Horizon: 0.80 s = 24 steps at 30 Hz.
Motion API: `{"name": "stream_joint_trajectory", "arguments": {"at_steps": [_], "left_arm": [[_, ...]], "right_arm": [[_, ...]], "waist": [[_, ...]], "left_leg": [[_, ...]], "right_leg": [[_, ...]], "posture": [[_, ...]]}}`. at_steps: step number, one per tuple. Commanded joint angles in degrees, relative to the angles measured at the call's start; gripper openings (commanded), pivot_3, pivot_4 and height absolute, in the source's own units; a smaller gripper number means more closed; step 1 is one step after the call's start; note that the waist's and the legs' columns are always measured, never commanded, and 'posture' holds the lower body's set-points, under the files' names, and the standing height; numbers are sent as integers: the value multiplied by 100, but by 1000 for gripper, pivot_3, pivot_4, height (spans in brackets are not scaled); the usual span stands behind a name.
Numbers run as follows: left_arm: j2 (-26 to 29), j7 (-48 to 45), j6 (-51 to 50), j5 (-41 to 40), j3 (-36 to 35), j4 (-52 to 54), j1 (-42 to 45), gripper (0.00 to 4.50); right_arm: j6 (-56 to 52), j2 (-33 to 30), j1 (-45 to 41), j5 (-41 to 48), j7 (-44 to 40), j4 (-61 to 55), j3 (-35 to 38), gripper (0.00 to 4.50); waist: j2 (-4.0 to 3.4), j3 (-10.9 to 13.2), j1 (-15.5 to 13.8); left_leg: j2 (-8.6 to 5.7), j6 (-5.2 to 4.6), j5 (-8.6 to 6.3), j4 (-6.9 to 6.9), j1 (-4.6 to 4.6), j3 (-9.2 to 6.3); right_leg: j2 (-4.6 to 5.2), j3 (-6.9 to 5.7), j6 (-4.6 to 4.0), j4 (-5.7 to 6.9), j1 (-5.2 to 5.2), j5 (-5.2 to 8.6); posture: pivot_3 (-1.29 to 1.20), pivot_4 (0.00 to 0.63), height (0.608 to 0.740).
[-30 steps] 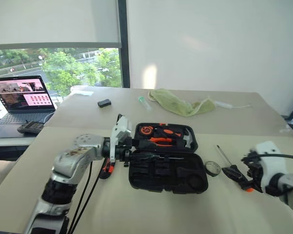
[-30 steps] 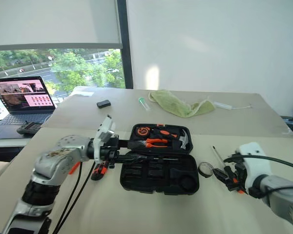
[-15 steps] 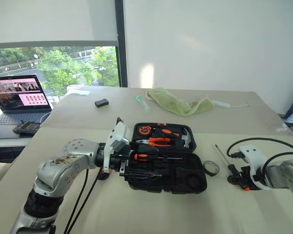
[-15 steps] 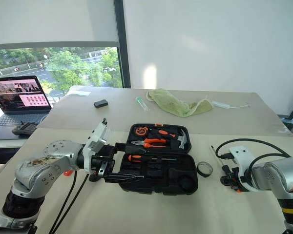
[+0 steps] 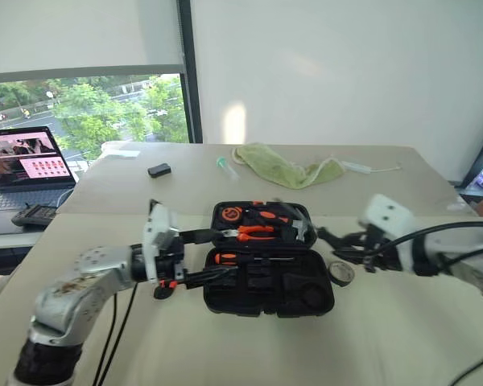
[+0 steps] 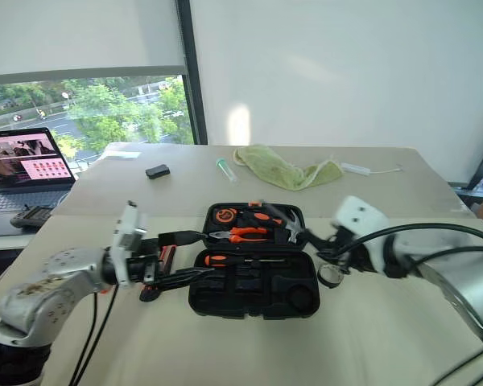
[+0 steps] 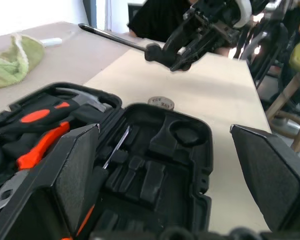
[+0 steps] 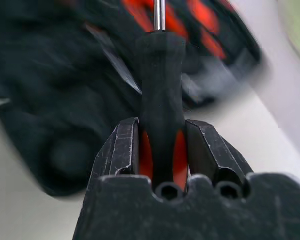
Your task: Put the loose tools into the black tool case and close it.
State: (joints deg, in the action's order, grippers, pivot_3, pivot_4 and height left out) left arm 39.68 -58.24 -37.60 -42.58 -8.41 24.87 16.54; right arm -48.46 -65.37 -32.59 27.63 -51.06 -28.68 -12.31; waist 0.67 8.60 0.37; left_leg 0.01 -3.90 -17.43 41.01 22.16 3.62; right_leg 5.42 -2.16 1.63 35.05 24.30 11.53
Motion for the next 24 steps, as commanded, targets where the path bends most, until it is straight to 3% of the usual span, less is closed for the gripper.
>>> {"name": "stream_joint_trajectory", "arguments": {"at_steps": [1,3,7,18,20,23,24], "left_arm": [[183,-135,54,-266,-283,128,-50,4500],[333,-216,-1,-390,-448,254,-224,4500],[545,-213,-34,-550,-648,482,-515,4500],[605,13,62,-603,-662,635,-741,4500],[604,27,69,-616,-672,663,-789,4500],[604,46,83,-621,-680,672,-834,4500],[605,43,94,-615,-681,664,-845,4500]], "right_arm": [[906,230,-714,-1194,-987,821,-1236,1070],[1294,495,-1097,-1765,-1389,1469,-1814,1070],[1819,827,-1447,-2477,-1914,2413,-2306,1070],[2706,1477,-1739,-3309,-2709,3506,-2479,1069],[2774,1580,-1748,-3305,-2712,3562,-2339,2073],[2639,1558,-1721,-3238,-2817,3354,-2111,2961],[2522,1541,-1706,-3156,-2888,3229,-2011,2961]], "waist": [[-1,4,-24],[0,10,-66],[2,13,-62],[0,14,-101],[0,14,-104],[0,14,-98],[0,14,-97]], "left_leg": [[-1,0,0,1,2,0],[-8,4,4,2,8,1],[-10,36,22,4,23,11],[-12,36,20,0,10,8],[-12,38,22,-1,10,5],[-11,43,25,-2,9,5],[-10,44,25,-3,9,5]], "right_leg": [[0,-1,0,-1,0,0],[7,-1,1,0,6,0],[12,-2,5,-8,19,3],[18,-10,7,-8,2,6],[18,-12,6,-4,2,5],[18,-10,2,2,6,3],[17,-11,2,2,6,3]], "posture": [[0,150,740],[0,150,740],[0,150,740],[0,150,740],[0,150,740],[0,150,740],[0,150,740]]}}
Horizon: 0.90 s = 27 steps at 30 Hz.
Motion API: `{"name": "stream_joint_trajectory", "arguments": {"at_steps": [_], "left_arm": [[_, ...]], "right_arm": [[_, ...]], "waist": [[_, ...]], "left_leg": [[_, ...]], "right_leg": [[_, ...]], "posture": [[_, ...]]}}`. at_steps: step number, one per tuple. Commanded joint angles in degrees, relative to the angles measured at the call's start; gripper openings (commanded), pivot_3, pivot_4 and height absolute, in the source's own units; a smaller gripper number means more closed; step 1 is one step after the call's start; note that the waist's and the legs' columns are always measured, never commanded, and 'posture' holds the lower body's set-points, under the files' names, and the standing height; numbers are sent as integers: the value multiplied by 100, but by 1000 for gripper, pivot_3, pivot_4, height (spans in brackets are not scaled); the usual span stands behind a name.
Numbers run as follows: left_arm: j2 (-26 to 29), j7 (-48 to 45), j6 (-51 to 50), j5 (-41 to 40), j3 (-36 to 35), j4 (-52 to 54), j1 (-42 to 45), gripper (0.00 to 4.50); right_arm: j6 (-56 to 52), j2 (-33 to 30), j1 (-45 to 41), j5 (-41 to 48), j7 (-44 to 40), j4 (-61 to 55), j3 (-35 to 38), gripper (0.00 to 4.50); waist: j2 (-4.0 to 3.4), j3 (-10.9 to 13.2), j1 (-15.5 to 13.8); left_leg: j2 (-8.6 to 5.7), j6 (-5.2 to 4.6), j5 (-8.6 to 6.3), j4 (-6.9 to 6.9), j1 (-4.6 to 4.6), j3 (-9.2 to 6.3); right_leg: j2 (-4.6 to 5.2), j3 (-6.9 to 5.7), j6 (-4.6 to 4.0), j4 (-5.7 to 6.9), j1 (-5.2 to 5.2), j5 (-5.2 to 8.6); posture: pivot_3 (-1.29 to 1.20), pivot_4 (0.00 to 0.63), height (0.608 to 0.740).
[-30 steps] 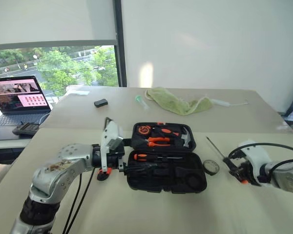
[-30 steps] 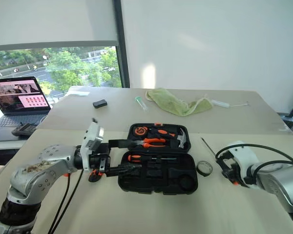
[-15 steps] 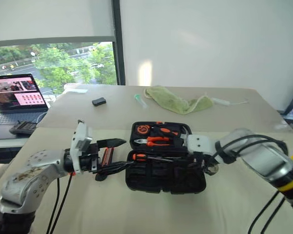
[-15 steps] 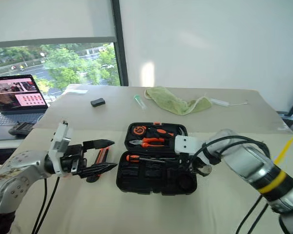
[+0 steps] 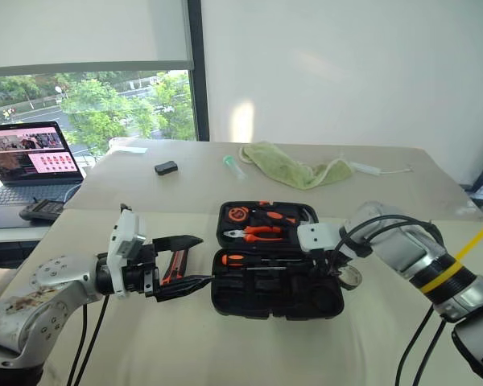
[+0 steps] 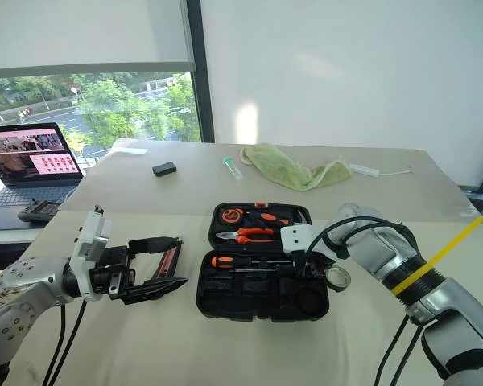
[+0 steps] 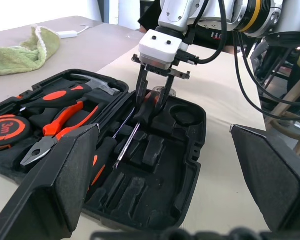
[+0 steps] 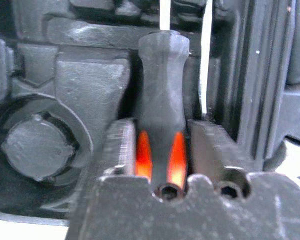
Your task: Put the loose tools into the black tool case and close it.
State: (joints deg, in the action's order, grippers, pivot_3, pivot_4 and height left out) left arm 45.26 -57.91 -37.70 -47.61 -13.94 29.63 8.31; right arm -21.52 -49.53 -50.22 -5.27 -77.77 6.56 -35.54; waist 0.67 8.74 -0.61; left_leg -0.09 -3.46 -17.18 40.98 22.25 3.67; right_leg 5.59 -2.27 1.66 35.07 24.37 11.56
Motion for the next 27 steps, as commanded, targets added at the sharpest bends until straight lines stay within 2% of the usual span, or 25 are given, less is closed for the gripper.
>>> {"name": "stream_joint_trajectory", "arguments": {"at_steps": [1,5,7,8,10,13,16,18,21,23,27], "left_arm": [[44,9,119,-96,-120,178,-25,4500],[29,-1,167,-47,-70,153,-2,4500],[-4,22,217,10,-26,107,71,4500],[-17,35,224,13,-19,95,93,4500],[-46,69,243,33,8,75,117,4500],[-153,213,281,63,47,78,110,4500],[-206,299,315,99,87,60,100,4500],[-233,358,309,93,100,41,123,4500],[-243,371,305,104,164,31,156,4500],[-244,369,295,102,201,6,205,4500],[-204,329,287,102,224,-76,320,4500]], "right_arm": [[-323,-69,58,351,-301,-495,543,2961],[-1154,-125,137,1149,-370,-1221,1446,2961],[-1875,-15,336,1647,-22,-1664,2105,2961],[-2035,128,535,1865,265,-1918,2492,2452],[-2992,568,916,2195,1050,-2424,3233,1969],[-3505,1661,2160,2017,2670,-3485,3942,921],[-3327,2565,3172,1529,3987,-4173,3716,54],[-3229,3132,3482,1387,4629,-4289,3533,54],[-2775,3477,3808,1049,5209,-4021,3100,54],[-2453,3494,3979,812,5448,-3766,2830,54],[-2282,3242,4180,643,5416,-3453,2365,54]], "waist": [[0,0,4],[-7,4,3],[-7,4,2],[-7,4,-6],[-5,3,-12],[1,-1,-26],[-3,-1,-24],[-4,0,6],[-4,0,74],[-4,0,83],[-2,1,81]], "left_leg": [[1,2,1,-2,-1,-1],[2,5,3,-4,6,-2],[3,5,2,-5,7,-3],[2,4,2,-6,8,-3],[4,5,1,-7,6,-12],[2,5,1,-17,6,-19],[-2,13,3,-25,13,-24],[-13,19,7,-24,22,-12],[-26,22,16,-14,23,17],[-25,27,23,-15,7,13],[-9,29,25,-14,-13,8]], "right_leg": [[-2,-1,-1,0,0,0],[-3,0,-3,0,8,1],[-1,0,-3,0,10,1],[1,0,-3,0,10,1],[6,-5,-3,-3,2,1],[42,-2,-5,-1,-1,1],[65,-2,-9,5,13,4],[49,-5,-9,28,41,4],[36,12,-10,70,66,4],[22,11,-13,72,52,5],[-4,15,-25,78,33,8]], "posture": [[0,150,740],[0,150,740],[0,150,740],[0,150,740],[0,150,740],[0,150,740],[0,150,740],[0,150,740],[0,150,740],[0,150,740],[0,150,740]]}}
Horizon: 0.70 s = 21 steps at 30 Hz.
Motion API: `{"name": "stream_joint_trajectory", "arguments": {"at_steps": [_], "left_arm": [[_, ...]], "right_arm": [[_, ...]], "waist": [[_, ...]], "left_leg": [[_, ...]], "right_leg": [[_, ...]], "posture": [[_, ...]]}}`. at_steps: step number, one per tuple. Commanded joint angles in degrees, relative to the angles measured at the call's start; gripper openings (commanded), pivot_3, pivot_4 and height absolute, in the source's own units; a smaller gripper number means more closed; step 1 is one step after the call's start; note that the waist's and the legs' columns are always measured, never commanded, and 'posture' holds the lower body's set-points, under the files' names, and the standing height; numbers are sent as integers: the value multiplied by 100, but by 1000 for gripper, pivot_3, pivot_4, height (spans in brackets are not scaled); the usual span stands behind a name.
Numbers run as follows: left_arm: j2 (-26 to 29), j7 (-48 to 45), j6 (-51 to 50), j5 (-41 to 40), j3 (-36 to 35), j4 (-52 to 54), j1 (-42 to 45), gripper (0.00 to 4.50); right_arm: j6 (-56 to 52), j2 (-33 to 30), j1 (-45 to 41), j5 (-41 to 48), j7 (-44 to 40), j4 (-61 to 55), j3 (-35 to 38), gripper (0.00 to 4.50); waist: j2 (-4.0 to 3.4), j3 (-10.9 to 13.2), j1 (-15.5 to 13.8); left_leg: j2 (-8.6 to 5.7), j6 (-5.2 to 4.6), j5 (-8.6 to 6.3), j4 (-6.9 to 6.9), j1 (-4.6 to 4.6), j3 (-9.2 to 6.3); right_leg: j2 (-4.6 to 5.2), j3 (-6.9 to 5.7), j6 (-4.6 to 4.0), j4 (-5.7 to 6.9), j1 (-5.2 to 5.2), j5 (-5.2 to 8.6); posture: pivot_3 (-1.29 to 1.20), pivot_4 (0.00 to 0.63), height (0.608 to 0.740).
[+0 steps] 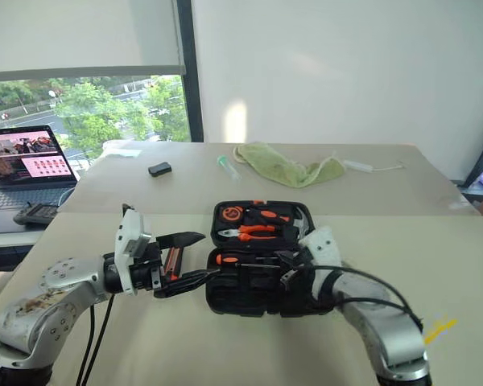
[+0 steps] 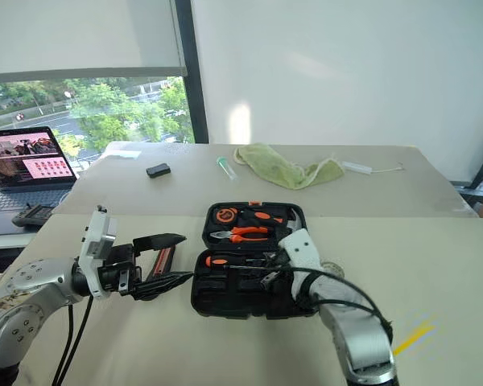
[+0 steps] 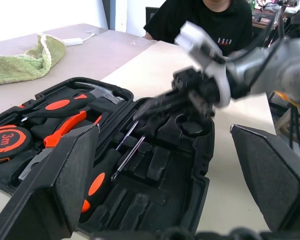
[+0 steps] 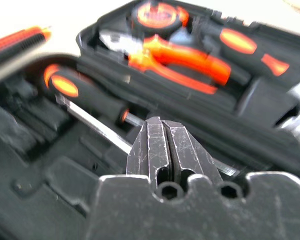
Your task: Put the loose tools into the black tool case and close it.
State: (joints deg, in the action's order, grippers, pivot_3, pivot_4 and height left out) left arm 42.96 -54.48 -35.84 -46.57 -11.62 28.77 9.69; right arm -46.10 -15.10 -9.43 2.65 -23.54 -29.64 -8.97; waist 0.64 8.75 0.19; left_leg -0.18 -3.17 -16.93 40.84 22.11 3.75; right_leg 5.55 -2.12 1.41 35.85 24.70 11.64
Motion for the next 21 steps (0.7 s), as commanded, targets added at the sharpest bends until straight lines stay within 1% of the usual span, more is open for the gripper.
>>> {"name": "stream_joint_trajectory", "arguments": {"at_steps": [1,4,8,10,12,14,15,17,18,19,20,21], "left_arm": [[34,-20,102,0,-3,-1,195,4500],[49,-38,110,12,-1,0,189,4500],[39,-22,118,15,-33,31,120,4500],[18,12,127,24,-51,44,80,4500],[-13,105,135,53,-123,16,-9,4500],[-20,162,146,57,-193,-28,-76,4500],[-45,279,111,51,-271,-107,-131,4500],[-103,603,50,134,-411,-209,-271,4500],[-156,827,36,211,-461,-208,-329,4500],[-217,1100,5,295,-503,-177,-374,4500],[-294,1443,-65,397,-545,-131,-414,4500],[-343,1732,-188,440,-583,-95,-440,4500]], "right_arm": [[220,-314,126,-225,-37,286,-428,54],[47,-551,129,-206,-186,531,-645,54],[-224,-512,-25,55,-277,833,-502,54],[-377,-323,-132,327,-263,981,-179,54],[-93,-135,-198,739,-369,803,276,54],[158,-69,-201,972,-470,577,460,54],[758,-106,-85,1109,-685,265,591,54],[1308,-229,95,1554,-1100,-307,939,54],[1523,-332,151,1605,-1186,-458,1072,54],[1531,-523,217,1794,-1462,-613,1119,299],[1558,-721,263,2004,-1720,-767,1221,638],[1529,-881,276,2240,-1906,-894,1343,801]], "waist": [[2,0,4],[5,-2,23],[25,-14,27],[42,-25,33],[52,-30,34],[50,-29,33],[48,-27,23],[36,-19,-10],[30,-16,-9],[24,-12,-11],[22,-11,-15],[24,-9,-20]], "left_leg": [[3,-1,-1,0,-9,-2],[10,-27,-17,-9,-51,-4],[14,-32,-20,-10,-63,-7],[15,-31,-20,-10,-71,-7],[21,-31,-19,-11,-76,-8],[24,-29,-19,-10,-75,-8],[22,-29,-19,-10,-73,-8],[22,-29,-19,-12,-58,-11],[21,-30,-19,-14,-50,-12],[21,-30,-20,-15,-42,-12],[20,-30,-20,-15,-34,-13],[20,-30,-21,-15,-33,-12]], "right_leg": [[-4,-1,-2,-1,-9,0],[-10,-2,-10,-6,-46,6],[-12,-4,-16,-4,-54,10],[-12,-3,-18,-3,-60,10],[-15,-2,-23,-2,-64,11],[-15,-2,-25,-2,-63,10],[-14,1,-25,-2,-58,9],[-14,-3,-25,-1,-45,11],[-13,-4,-24,-3,-39,11],[-14,-2,-23,-3,-31,11],[-12,-3,-23,-5,-26,11],[-11,-3,-22,-8,-26,11]], "posture": [[0,150,740],[0,150,740],[0,150,740],[0,150,740],[0,150,740],[0,150,740],[0,150,740],[0,150,740],[0,150,740],[0,150,740],[0,150,740],[0,150,740]]}}
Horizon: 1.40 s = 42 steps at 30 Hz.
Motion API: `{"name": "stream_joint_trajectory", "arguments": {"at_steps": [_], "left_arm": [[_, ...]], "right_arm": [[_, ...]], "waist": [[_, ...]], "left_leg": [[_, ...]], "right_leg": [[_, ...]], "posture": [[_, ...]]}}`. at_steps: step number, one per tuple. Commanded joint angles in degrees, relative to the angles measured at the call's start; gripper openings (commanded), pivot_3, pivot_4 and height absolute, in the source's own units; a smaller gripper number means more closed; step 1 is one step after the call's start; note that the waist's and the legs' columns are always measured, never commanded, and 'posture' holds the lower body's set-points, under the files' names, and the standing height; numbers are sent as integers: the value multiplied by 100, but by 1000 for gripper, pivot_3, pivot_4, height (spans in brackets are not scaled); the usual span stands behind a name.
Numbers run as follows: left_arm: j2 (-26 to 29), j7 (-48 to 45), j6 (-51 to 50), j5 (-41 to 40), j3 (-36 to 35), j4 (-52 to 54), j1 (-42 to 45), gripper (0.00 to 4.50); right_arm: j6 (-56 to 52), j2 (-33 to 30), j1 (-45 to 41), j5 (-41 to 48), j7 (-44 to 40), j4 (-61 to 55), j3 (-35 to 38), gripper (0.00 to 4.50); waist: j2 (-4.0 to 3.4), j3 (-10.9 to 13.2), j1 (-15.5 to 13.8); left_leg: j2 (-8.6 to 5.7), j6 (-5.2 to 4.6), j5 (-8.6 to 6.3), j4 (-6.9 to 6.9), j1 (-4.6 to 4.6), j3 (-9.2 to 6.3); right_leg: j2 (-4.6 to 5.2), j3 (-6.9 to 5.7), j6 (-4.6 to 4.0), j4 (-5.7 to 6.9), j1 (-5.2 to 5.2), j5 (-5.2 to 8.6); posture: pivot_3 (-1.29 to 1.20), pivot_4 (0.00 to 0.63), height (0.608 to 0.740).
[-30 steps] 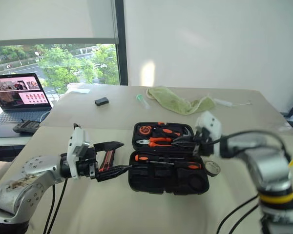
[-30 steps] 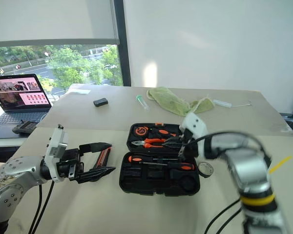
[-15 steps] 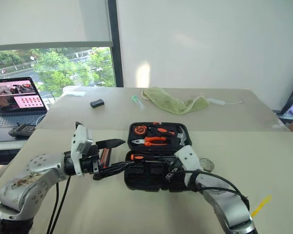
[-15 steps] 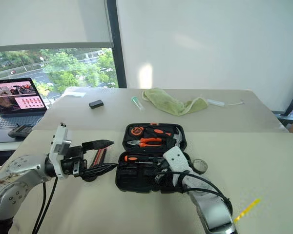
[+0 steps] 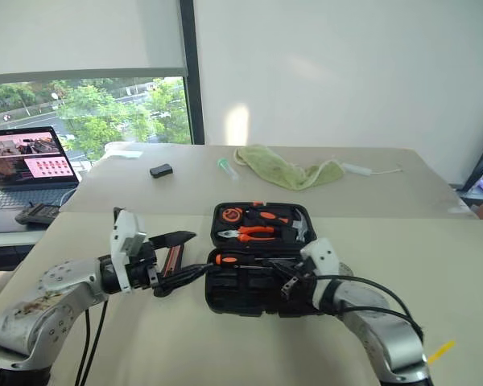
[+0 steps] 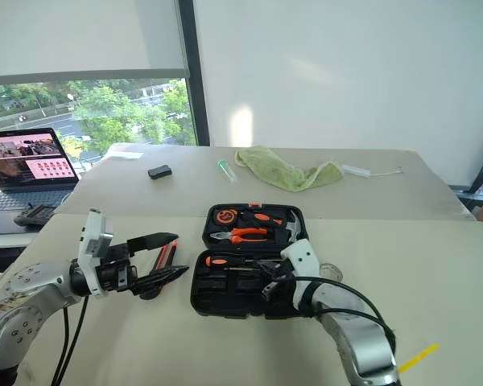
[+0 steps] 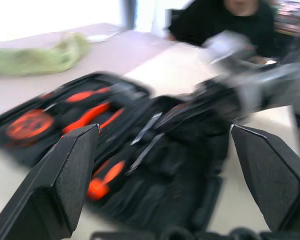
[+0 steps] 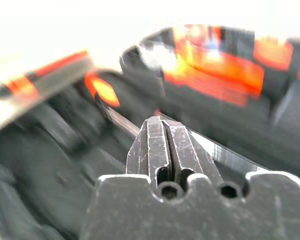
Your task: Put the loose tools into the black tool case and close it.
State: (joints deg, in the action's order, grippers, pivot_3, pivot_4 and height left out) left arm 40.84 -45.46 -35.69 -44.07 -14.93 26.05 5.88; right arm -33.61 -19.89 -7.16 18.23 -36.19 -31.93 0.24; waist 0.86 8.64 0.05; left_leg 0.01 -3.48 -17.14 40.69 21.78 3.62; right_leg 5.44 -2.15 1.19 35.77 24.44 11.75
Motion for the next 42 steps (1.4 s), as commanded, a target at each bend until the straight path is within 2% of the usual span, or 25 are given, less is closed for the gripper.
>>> {"name": "stream_joint_trajectory", "arguments": {"at_steps": [1,2,4,5,10,11,17,20,22,26,29,31,34,37,39,42], "left_arm": [[-161,1125,-375,235,-272,201,-61,4500],[-202,1531,-640,311,-290,199,-25,4500],[-192,2358,-1412,446,-317,193,102,4500],[-173,2666,-1687,551,-305,207,171,4500],[164,3281,-2809,905,-196,-342,699,4500],[309,3233,-2875,1026,-64,-483,730,4500],[627,2894,-3031,1406,384,-1259,921,4500],[557,2635,-3168,1324,453,-1482,965,3769],[481,2597,-3225,1327,359,-1585,991,3064],[553,2353,-2936,1413,278,-1672,1014,1449],[578,1783,-2432,1233,98,-1622,1167,478],[595,1051,-2169,799,-4,-1371,1356,463],[835,-187,-1856,469,560,-950,1919,463],[1000,-1417,-921,1033,1745,-868,2480,463],[834,-1768,-556,1298,2264,-1084,2845,463],[460,-2154,213,2029,3137,-1543,3339,463]], "right_arm": [[214,-584,49,925,-797,-768,554,1222],[202,-853,53,1082,-1006,-855,702,1477],[108,-1396,71,1446,-1393,-973,1014,2313],[70,-1616,90,1611,-1542,-1006,1141,2505],[-74,-2629,284,2459,-2244,-1064,1831,4362],[-29,-2735,310,2498,-2303,-1054,1905,4470],[254,-2876,511,2300,-2190,-1073,1886,4470],[292,-2839,638,2251,-2026,-1207,1870,4500],[308,-2818,731,2242,-1925,-1314,1904,4500],[561,-2775,1009,2057,-1812,-1515,1972,4500],[644,-2729,1184,1995,-1663,-1617,2020,4500],[693,-2699,1332,1976,-1591,-1682,2085,4500],[717,-2679,1601,1974,-1526,-1773,2257,4500],[766,-2635,1930,1952,-1471,-1924,2483,4500],[774,-2615,2135,1989,-1469,-2012,2615,4500],[783,-2545,2510,2073,-1478,-2123,2914,4500]], "waist": [[7,4,-9],[12,7,-13],[12,9,-20],[15,16,-25],[46,39,-90],[47,41,-87],[51,44,-81],[54,46,-95],[53,46,-97],[52,46,-106],[53,47,-125],[61,52,-147],[77,60,-203],[69,57,-248],[38,56,-237],[36,58,-220]], "left_leg": [[1,-2,-2,0,0,-2],[3,-3,-3,0,0,-4],[2,-7,-7,0,0,-9],[0,-8,-7,0,0,-9],[0,-7,-7,2,-3,-17],[0,-7,-6,2,-2,-17],[0,-5,-8,-2,7,-14],[0,-4,-7,-1,15,-17],[-1,-3,-7,-1,18,-18],[-3,-3,-7,-1,19,-19],[-4,0,-6,-1,21,-19],[-4,14,2,0,30,-21],[-5,28,12,2,46,-26],[-14,47,25,7,58,-21],[-19,35,19,4,47,-10],[-18,-15,-7,7,37,6]], "right_leg": [[0,-2,2,-4,-6,1],[0,-6,2,-7,-8,1],[5,-8,2,-8,-9,1],[8,-7,2,-7,-9,1],[9,-15,1,-3,-14,0],[9,-15,0,-1,-13,0],[17,-12,0,-6,-5,1],[29,-13,0,-6,1,1],[76,-13,1,-4,5,1],[88,-13,1,-4,4,1],[92,-13,1,-5,5,1],[96,-14,1,-5,8,1],[98,-18,0,-5,20,1],[84,-23,-1,-5,30,0],[63,-23,-1,-18,15,0],[31,-17,7,-39,-6,-2]], "posture": [[0,150,740],[0,150,740],[0,150,740],[0,150,740],[0,150,740],[0,150,740],[0,150,740],[0,150,740],[0,150,740],[0,150,740],[0,150,740],[0,150,740],[0,150,740],[0,150,740],[0,150,740],[0,150,740]]}}
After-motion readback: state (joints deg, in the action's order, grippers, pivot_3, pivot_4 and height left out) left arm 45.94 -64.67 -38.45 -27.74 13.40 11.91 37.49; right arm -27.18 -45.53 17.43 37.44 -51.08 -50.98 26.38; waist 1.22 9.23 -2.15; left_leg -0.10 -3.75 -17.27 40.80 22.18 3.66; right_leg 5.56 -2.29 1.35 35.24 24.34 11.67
